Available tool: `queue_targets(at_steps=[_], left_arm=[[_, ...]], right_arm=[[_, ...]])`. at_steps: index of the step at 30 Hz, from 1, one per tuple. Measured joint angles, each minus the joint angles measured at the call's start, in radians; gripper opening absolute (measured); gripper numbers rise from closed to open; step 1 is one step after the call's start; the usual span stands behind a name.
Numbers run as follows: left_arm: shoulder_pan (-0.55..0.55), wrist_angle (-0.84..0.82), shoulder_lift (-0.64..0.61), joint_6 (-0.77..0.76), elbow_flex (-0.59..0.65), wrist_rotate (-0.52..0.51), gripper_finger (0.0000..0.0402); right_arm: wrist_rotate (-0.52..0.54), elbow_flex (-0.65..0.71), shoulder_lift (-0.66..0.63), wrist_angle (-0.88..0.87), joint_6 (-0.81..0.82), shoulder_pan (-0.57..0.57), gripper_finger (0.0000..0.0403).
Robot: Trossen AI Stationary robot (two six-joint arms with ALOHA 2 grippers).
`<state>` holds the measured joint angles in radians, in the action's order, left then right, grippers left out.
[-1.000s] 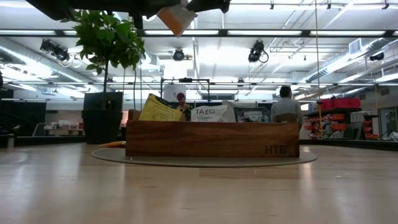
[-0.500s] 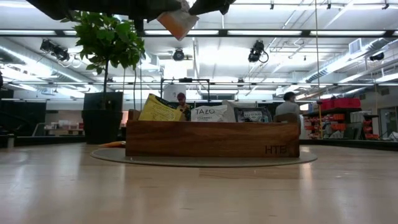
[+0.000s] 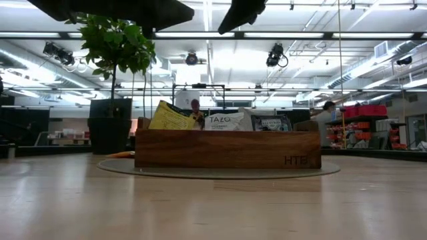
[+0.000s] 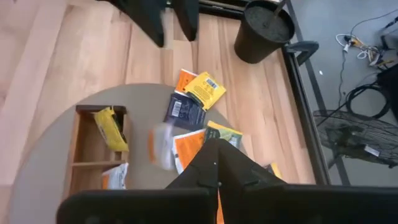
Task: Pick & Place Tea
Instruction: Put the orange tea bag into the middle section of the wooden organizer
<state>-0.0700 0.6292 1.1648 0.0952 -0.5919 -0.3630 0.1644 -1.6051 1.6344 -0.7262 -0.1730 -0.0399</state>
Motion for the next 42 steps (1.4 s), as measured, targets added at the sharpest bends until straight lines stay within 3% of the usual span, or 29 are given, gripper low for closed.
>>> queue_targets(at_steps=[4, 13, 19, 24, 29, 37, 42], left_arm=[[-0.002, -0.01, 0.0, -0.001, 0.0, 0.0, 0.0084], [-0.002, -0.043, 0.0, -0.003, 0.001, 0.0, 0.0006], [0.006, -0.095, -0.001, -0.009, 0.001, -0.002, 0.0007], [0.089, -0.273, -0.001, -0.118, 0.001, -0.007, 0.0011], [0.255, -0.404, -0.001, -0.203, 0.001, 0.178, 0.0059], [0.499, -0.553, 0.006, -0.259, 0.001, 0.507, 0.0189], [0.517, -0.583, 0.053, -0.213, -0.001, 0.566, 0.0252]], right_arm=[[-0.001, 0.0, 0.0, 0.0, 0.008, -0.001, 0.0015], [-0.007, 0.0, 0.0, -0.007, 0.011, -0.001, 0.0072], [-0.017, 0.0, 0.0, -0.008, 0.014, -0.001, 0.0103], [-0.024, 0.0, 0.0, -0.047, 0.032, -0.001, 0.0122], [-0.068, 0.004, 0.0, -0.12, 0.074, 0.001, 0.0133], [-0.133, 0.084, 0.0, -0.157, 0.113, 0.039, 0.014], [-0.133, 0.173, 0.0, -0.064, 0.113, 0.062, 0.0139]])
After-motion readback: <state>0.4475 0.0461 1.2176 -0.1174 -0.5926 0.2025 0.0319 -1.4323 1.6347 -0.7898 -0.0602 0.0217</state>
